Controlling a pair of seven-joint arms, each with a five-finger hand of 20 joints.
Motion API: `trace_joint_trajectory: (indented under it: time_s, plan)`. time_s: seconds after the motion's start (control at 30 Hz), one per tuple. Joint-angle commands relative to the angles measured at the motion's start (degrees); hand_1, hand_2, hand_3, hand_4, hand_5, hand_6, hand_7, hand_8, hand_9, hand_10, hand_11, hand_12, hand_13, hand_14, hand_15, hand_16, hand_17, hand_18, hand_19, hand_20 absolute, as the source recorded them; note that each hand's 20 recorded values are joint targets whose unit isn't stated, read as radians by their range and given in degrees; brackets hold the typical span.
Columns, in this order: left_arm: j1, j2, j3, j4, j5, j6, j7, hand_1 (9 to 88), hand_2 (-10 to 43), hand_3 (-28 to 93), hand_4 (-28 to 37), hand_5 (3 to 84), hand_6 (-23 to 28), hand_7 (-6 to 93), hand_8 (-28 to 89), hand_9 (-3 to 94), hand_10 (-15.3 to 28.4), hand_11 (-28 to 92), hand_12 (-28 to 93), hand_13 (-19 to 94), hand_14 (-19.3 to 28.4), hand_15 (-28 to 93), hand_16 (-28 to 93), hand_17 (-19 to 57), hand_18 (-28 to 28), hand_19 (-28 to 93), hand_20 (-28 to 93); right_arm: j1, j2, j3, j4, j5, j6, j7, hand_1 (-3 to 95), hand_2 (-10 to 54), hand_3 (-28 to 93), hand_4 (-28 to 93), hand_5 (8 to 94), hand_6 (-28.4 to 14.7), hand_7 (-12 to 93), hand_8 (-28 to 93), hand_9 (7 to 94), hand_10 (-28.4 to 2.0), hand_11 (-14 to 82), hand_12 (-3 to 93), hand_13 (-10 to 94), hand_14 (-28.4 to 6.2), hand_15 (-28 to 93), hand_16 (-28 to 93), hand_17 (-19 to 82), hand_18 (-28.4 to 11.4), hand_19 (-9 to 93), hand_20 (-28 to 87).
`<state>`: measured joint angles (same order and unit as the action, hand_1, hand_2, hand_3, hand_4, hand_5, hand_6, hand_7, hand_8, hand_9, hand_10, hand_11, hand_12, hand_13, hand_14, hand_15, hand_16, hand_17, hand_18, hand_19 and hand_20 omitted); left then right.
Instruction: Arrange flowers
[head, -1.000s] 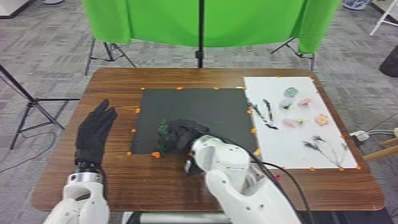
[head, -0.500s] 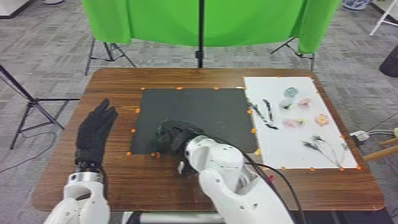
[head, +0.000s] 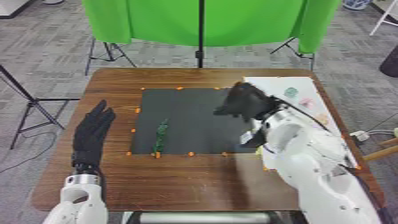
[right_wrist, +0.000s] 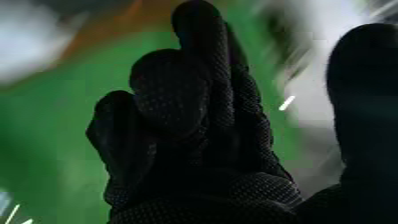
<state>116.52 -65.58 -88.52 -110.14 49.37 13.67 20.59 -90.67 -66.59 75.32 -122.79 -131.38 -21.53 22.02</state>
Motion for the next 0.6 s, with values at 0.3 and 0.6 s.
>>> trace_joint_trajectory:
  time_s: [0.3, 0.6]
  plan:
    - [0.86, -0.66, -0.20, -0.94, 1.36, -0.92, -1.38, 19.1, -0.7, 68, -28.3, 41.3, 3.6, 5.6, -6, 39.1, 12.4, 11, 9, 31, 13.9, 8, 1, 6.7, 9.6, 2, 18, -21.73, 11.92, 24.95, 0.50, -10.38, -3.63, 1.45, 30.6, -9.5, 50, -19, 67.8, -4.5, 15, -5, 75.5, -16.1, 23.1, 25.2, 80, -7.9, 62, 31, 57, -13.9, 93, 53]
    - [0.93, -0.95, -0.06, -0.89, 1.30, -1.05, -1.56, 19.6, -0.7, 68, -28.0, 41.3, 3.6, 5.5, -6, 39.2, 12.4, 11, 9, 32, 14.0, 9, 1, 6.7, 9.6, 2, 18, -25.81, 11.66, 24.86, 3.65, -15.46, -0.26, 0.96, 32.4, -9.5, 53, -20, 68.2, -4.1, 15, -6, 76.4, -15.5, 24.0, 25.0, 81, -7.1, 61, 30, 57, -13.6, 93, 53]
